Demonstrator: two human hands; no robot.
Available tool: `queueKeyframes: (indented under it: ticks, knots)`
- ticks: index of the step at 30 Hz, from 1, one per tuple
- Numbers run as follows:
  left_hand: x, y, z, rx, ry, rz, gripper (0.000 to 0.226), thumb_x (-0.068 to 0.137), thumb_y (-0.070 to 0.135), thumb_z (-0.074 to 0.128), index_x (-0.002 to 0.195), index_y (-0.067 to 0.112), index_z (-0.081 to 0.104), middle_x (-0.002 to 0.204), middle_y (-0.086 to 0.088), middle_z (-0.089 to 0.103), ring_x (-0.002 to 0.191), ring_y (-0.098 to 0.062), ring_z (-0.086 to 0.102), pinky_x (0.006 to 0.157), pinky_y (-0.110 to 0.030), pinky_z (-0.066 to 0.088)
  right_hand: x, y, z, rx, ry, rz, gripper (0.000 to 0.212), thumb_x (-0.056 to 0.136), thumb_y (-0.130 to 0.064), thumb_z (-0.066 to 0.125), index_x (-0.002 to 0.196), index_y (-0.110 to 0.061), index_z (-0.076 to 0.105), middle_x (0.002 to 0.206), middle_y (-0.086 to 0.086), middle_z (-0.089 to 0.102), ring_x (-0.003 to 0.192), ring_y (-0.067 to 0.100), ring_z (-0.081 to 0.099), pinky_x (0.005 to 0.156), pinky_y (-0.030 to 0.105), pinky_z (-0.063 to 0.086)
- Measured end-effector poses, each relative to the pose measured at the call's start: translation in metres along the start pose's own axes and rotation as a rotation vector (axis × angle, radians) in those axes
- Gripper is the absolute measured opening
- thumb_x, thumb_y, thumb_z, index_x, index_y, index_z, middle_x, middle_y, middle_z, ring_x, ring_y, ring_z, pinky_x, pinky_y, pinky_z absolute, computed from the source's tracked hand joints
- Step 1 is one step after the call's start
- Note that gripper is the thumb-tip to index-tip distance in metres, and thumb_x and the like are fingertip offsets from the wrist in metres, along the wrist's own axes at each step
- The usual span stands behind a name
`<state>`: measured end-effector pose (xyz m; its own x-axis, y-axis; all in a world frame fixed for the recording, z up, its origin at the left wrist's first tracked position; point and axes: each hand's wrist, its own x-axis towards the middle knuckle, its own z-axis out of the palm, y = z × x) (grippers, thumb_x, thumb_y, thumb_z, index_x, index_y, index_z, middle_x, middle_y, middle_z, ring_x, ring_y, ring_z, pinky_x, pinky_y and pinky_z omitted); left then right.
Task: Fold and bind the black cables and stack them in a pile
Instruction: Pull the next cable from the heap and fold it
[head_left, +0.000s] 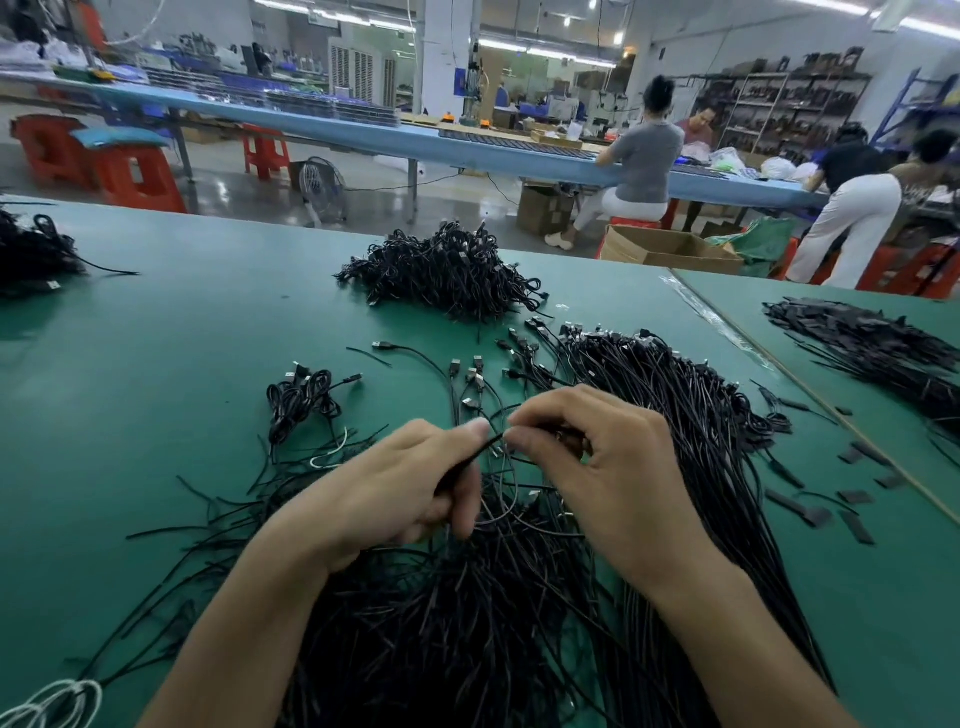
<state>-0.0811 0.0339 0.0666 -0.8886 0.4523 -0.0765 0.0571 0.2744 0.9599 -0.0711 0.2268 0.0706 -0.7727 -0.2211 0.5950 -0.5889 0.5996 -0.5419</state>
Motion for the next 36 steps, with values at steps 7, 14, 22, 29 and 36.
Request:
queueKeyframes:
  ticks: [7, 14, 22, 29, 36]
  knots:
    - [0.004, 0.004, 0.014, -0.971, -0.396, 0.241, 0.047, 0.100, 0.039, 0.046, 0.061, 0.016, 0.057, 0.047, 0.006, 0.037, 0.040, -0.004, 0.043, 0.042, -0.015, 0.034, -0.021, 0.002, 0.026, 0.298, -0.140, 0.230, 0.024, 0.094, -0.046, 0.053, 0.079, -0.034, 0.067, 0.064, -0.006, 0.061, 0.053, 0.012, 0.050, 0.049, 0.031, 0.041]
    - [0.023, -0.011, 0.020, -0.449, 0.365, 0.349, 0.043, 0.099, 0.037, 0.041, 0.094, 0.010, 0.073, 0.086, -0.008, 0.076, 0.085, -0.021, 0.074, 0.073, -0.023, 0.058, -0.035, -0.008, 0.026, -0.052, -0.454, 0.217, 0.020, 0.103, -0.037, 0.045, 0.099, -0.027, 0.062, 0.081, -0.011, 0.061, 0.073, 0.008, 0.057, 0.065, 0.031, 0.048]
    - [0.017, -0.012, 0.031, -0.003, -0.052, 0.076, 0.067, 0.098, 0.059, 0.030, 0.058, 0.018, 0.065, 0.045, 0.002, 0.052, 0.041, -0.016, 0.050, 0.047, -0.021, 0.041, -0.016, -0.006, -0.018, -0.037, -0.212, 0.145, 0.004, 0.086, -0.030, 0.075, 0.082, -0.028, 0.074, 0.076, -0.016, 0.071, 0.079, 0.007, 0.067, 0.076, 0.035, 0.054]
    - [0.006, -0.008, 0.020, -0.401, -0.452, 0.074, 0.059, 0.102, 0.056, 0.037, 0.053, 0.025, 0.047, 0.044, 0.009, 0.033, 0.034, -0.006, 0.030, 0.037, -0.016, 0.023, -0.012, 0.003, -0.022, 0.582, -0.336, 0.252, 0.016, 0.080, -0.026, 0.082, 0.082, -0.016, 0.070, 0.080, 0.004, 0.070, 0.076, 0.016, 0.064, 0.071, 0.026, 0.054]
    - [0.008, -0.009, 0.023, -0.345, -0.301, -0.003, 0.055, 0.097, 0.052, 0.044, 0.051, 0.022, 0.040, 0.047, 0.000, 0.049, 0.044, -0.014, 0.056, 0.037, -0.015, 0.038, -0.013, 0.007, -0.015, 0.475, -0.373, 0.240, 0.006, 0.089, -0.027, 0.067, 0.088, -0.024, 0.063, 0.086, 0.002, 0.069, 0.083, 0.025, 0.066, 0.080, 0.048, 0.056]
